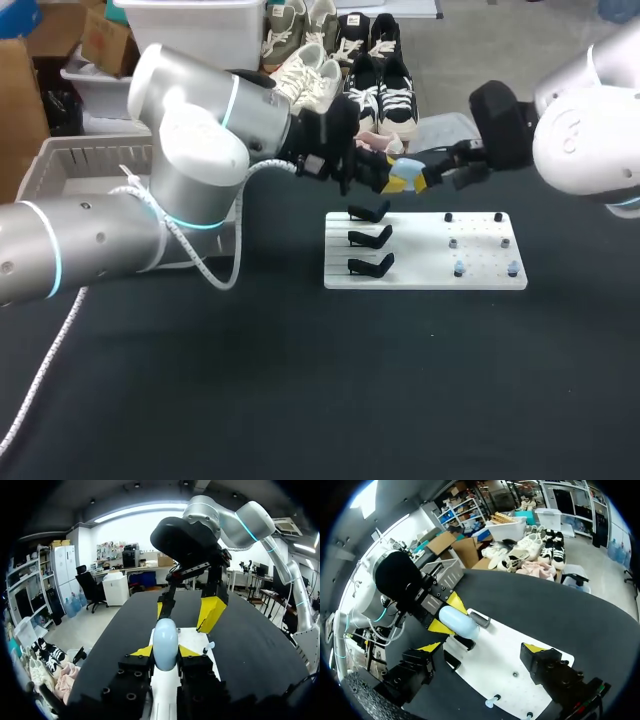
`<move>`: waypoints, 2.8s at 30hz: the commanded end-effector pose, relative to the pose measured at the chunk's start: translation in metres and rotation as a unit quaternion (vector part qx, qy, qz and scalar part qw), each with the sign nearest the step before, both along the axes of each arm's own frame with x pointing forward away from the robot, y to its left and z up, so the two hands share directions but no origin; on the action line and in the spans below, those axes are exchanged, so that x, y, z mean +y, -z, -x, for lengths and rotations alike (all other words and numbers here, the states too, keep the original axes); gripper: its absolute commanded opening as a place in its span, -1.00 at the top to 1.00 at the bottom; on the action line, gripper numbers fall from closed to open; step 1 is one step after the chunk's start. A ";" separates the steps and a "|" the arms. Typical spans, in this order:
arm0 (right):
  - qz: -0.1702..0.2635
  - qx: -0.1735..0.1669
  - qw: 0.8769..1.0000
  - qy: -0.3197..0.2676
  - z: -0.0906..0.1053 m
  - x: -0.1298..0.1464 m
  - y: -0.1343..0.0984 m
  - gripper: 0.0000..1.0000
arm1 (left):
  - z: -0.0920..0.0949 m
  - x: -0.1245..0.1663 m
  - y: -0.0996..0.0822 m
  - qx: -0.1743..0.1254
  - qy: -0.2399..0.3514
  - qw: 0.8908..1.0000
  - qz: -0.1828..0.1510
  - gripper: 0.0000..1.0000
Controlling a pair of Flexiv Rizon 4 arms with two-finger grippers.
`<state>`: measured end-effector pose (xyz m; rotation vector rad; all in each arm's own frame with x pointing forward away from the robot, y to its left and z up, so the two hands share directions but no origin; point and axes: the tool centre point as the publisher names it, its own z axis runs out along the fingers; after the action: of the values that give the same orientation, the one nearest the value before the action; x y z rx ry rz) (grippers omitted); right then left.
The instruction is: Pick up each earbud case from the left stands, insert the matching earbuds, close the lid, and place the case in the box.
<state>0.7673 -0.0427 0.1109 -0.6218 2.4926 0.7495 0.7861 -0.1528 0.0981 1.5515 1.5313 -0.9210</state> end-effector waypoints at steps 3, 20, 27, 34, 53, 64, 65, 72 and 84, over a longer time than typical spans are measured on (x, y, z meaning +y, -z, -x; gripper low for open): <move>-0.005 0.009 1.000 -0.005 -0.011 -0.002 0.003 -1.00 | 0.009 0.002 -0.001 -0.004 -0.004 1.000 0.006 1.00; -0.004 0.008 1.000 0.000 -0.016 -0.002 0.000 -1.00 | 0.013 0.002 0.005 0.003 -0.003 1.000 0.007 1.00; -0.009 -0.014 1.000 0.001 -0.005 -0.008 -0.017 -1.00 | 0.010 0.005 0.012 -0.001 -0.011 0.999 0.035 1.00; -0.001 -0.042 0.999 0.014 0.021 -0.027 -0.037 -1.00 | 0.010 0.008 0.002 -0.049 -0.020 0.996 0.070 1.00; 0.035 -0.036 0.997 0.051 0.063 -0.058 -0.032 -1.00 | 0.020 0.015 -0.006 -0.045 -0.006 0.984 0.170 1.00; 0.031 -0.030 0.997 0.061 0.069 -0.060 -0.027 -1.00 | 0.026 0.011 -0.003 -0.033 0.007 0.985 0.172 1.00; 0.031 -0.030 0.997 0.061 0.069 -0.060 -0.027 -1.00 | 0.026 0.011 -0.002 -0.031 0.008 0.985 0.171 1.00; 0.030 -0.029 0.997 0.061 0.066 -0.061 -0.025 -1.00 | 0.029 0.011 0.002 -0.021 0.004 0.985 0.173 1.00; 0.030 -0.028 0.997 0.062 0.066 -0.061 -0.024 -1.00 | 0.030 0.010 0.003 -0.018 0.001 0.986 0.166 1.00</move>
<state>0.7040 -0.1044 0.1343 -0.5068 2.4810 0.6234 0.7570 -0.1428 0.0946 1.3277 1.2737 -1.0852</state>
